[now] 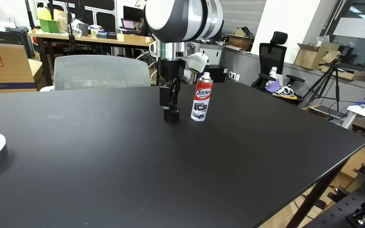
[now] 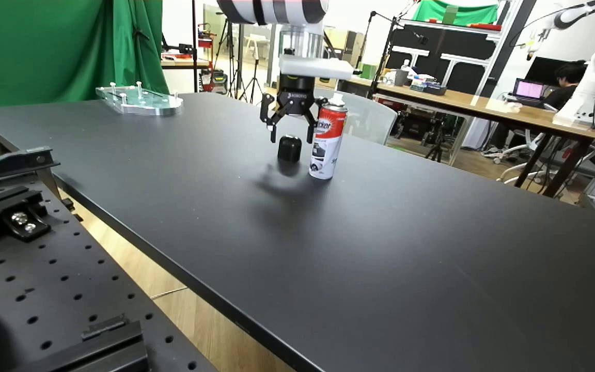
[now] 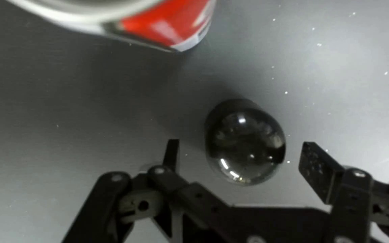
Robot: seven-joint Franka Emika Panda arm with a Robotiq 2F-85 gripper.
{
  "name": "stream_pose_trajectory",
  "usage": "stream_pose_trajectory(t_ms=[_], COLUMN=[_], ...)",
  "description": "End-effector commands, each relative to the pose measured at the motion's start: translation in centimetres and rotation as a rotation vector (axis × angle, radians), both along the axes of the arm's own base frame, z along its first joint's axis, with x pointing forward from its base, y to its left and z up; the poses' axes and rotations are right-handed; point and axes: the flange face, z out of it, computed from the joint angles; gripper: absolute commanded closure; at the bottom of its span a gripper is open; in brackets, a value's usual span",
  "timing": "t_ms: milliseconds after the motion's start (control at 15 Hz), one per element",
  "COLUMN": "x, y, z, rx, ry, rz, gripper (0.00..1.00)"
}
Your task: Pick up the lid and put it on the spray can
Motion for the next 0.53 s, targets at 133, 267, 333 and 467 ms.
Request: stream_pose_trajectory(t_ms=[133, 267, 333, 467], x=[0.1, 0.0, 0.0, 0.1], y=[0.7, 0.8, 0.9, 0.8], z=[0.6, 1.1, 1.5, 2.1], rx=[0.09, 0.108, 0.112, 0.11], ry=[0.051, 0.059, 0.056, 0.044], rz=[-0.032, -0.051, -0.057, -0.065], gripper=[0.54, 0.68, 0.72, 0.72])
